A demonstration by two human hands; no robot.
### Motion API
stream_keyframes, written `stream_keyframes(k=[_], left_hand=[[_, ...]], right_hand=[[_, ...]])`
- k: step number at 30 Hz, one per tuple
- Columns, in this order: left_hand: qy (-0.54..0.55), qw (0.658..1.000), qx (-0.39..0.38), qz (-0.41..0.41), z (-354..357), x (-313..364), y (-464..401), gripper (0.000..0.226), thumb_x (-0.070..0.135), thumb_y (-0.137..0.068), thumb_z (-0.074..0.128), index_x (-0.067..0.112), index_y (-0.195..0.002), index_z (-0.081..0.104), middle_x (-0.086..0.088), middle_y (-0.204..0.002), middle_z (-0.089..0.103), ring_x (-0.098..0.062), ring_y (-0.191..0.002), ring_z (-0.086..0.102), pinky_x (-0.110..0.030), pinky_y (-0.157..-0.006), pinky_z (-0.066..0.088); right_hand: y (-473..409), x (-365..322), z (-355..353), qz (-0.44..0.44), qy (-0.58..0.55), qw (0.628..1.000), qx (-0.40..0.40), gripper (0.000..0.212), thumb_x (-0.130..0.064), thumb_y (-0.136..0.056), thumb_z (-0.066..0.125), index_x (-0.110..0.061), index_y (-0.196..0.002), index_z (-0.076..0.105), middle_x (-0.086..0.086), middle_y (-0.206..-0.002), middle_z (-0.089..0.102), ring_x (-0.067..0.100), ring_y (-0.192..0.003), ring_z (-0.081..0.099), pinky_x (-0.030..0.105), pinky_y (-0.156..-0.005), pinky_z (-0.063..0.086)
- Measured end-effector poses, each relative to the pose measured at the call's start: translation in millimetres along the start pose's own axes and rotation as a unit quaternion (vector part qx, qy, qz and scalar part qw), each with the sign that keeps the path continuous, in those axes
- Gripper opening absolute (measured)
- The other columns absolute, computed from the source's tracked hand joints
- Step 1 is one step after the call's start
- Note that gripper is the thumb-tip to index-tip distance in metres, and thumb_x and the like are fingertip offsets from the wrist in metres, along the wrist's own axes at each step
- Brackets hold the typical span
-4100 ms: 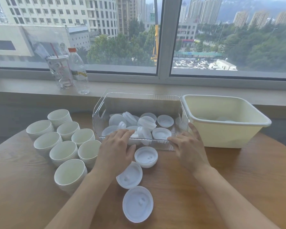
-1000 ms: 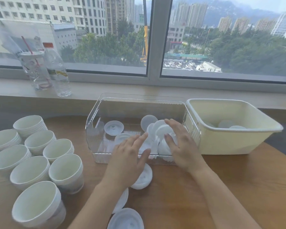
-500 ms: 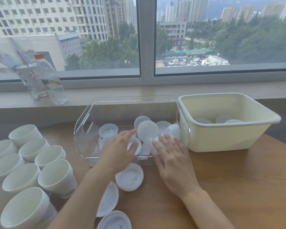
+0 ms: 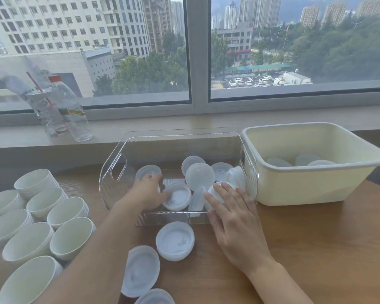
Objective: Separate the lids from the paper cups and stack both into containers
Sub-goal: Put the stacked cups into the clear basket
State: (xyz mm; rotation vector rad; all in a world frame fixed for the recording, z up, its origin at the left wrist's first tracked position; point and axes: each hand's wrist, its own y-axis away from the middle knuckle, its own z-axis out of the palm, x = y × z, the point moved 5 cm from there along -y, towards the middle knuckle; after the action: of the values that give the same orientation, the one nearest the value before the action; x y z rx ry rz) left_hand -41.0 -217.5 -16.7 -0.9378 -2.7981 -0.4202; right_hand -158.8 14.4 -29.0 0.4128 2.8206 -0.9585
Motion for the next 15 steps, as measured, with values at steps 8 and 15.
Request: stream_keyframes(k=[8,15], left_hand=[[0.002,0.997,-0.023,0.074,5.2,10.2,-6.0,0.060,0.064,-0.089,0.069,0.038,-0.141,0.057,0.001,-0.144,0.055,-0.022,-0.129,0.052,-0.039,-0.106,0.045],[0.121,0.986,0.021,0.114,6.0,19.8,-2.6,0.014,0.044,-0.089,0.078,0.033,-0.085,0.071,0.015,-0.089,0.070,-0.009,-0.079,0.062,-0.029,-0.071,0.050]], right_hand=[[1.6,-1.2,-1.3,-0.003,-0.016,1.000,0.012,0.043,-0.038,-0.110,0.037,-0.029,-0.144,0.061,0.000,-0.156,0.053,0.016,-0.153,0.037,0.038,-0.129,0.015],[3.0,1.1,-0.3,-0.005,-0.031,0.999,0.012,0.042,-0.037,-0.109,0.039,-0.029,-0.143,0.062,-0.002,-0.157,0.051,0.013,-0.154,0.033,0.036,-0.130,0.011]])
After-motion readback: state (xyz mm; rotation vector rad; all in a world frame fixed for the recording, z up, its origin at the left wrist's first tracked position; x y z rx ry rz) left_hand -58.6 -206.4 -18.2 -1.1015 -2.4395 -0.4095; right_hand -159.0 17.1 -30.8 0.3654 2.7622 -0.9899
